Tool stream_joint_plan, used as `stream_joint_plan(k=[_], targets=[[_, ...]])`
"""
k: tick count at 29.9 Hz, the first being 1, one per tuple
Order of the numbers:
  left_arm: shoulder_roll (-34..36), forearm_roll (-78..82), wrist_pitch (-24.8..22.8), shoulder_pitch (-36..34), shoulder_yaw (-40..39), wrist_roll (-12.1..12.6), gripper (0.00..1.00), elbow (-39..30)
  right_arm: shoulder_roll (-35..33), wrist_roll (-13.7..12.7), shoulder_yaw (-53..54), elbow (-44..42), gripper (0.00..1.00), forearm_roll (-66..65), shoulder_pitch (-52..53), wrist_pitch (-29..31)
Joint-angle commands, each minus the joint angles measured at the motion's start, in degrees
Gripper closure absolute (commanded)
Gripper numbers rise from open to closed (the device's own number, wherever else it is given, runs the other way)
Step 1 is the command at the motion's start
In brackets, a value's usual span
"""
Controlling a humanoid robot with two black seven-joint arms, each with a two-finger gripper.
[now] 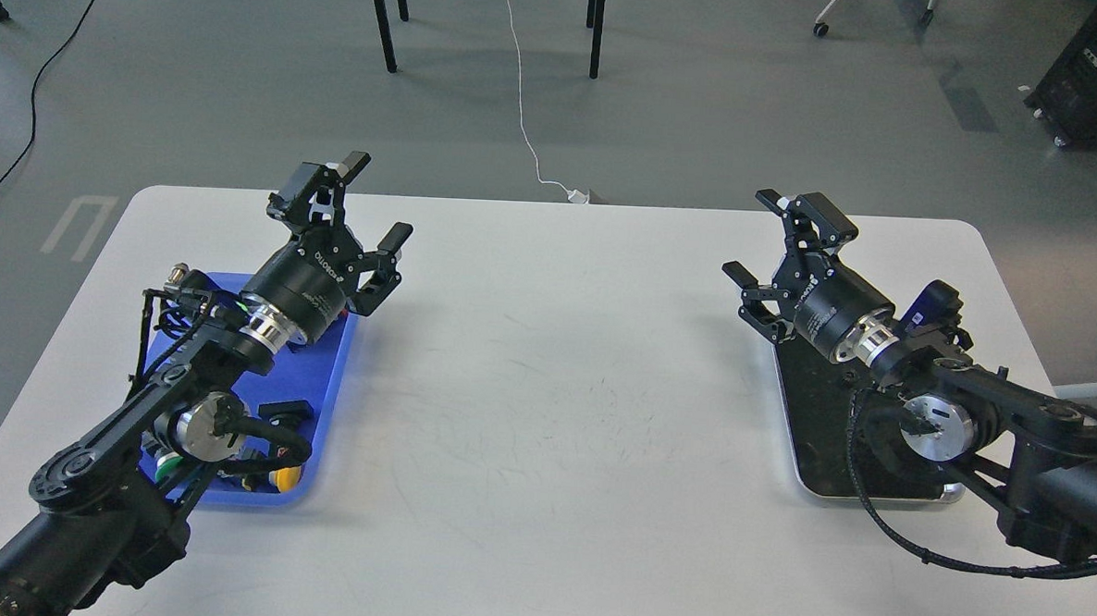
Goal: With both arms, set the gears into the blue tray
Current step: 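Move the right gripper over the black metal tray, then lower the right gripper and grasp a small black part in the tray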
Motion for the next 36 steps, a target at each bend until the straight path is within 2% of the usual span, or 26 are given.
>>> stream_joint_plan(k=[1, 4, 8, 16, 19, 23, 29, 33, 36], targets=[[0.60, 0.02, -0.06, -0.12, 0.19, -0.36, 0.02, -0.04, -1.33, 0.00, -0.05, 0.41, 0.01, -0.26, 0.47, 0.25], [0.69, 0.11, -0.32, -0.20, 0.28, -0.80, 0.02, -0.39, -4.93, 0.00, -2.40, 1.63, 0.01, -2.80, 2.75, 2.70], [0.60, 0.20, -0.76, -0.20, 0.37, -1.85, 0.02, -0.92, -10.82, 0.00, -10.84, 4.53, 0.01, -14.47, 10.30, 6.49], [1.39, 0.20, -0.76, -0.03, 0.45, -2.38, 0.02, -2.50, -19.00, 0.00, -31.22, 9.02, 0.01, -51.10, 31.21, 6.75], [1.74, 0.20, -0.76, 0.15, 0.45, -2.47, 0.02, -2.94, -19.18, 0.00, -39.04, 8.93, 0.01, -63.85, 37.46, 6.75], [1.83, 0.20, -0.76, 0.15, 0.37, -2.38, 0.02, -3.65, -18.48, 0.00, -48.11, 8.49, 0.01, -74.34, 41.69, 6.67], [1.57, 0.28, -0.67, 0.32, 0.54, -2.38, 0.02, -4.17, -14.54, 0.00, -56.02, 2.97, 0.03, -78.84, 40.91, 5.44], [1.57, 0.28, -0.67, 0.59, 0.63, -2.38, 0.02, -4.52, -11.02, 0.00, -57.97, 0.41, 0.05, -78.66, 39.50, 0.44], [1.66, 0.28, -0.59, 0.59, 0.63, -2.38, 0.02, -4.61, -8.56, 0.00, -58.06, -1.96, 0.07, -78.40, 38.27, -0.71]])
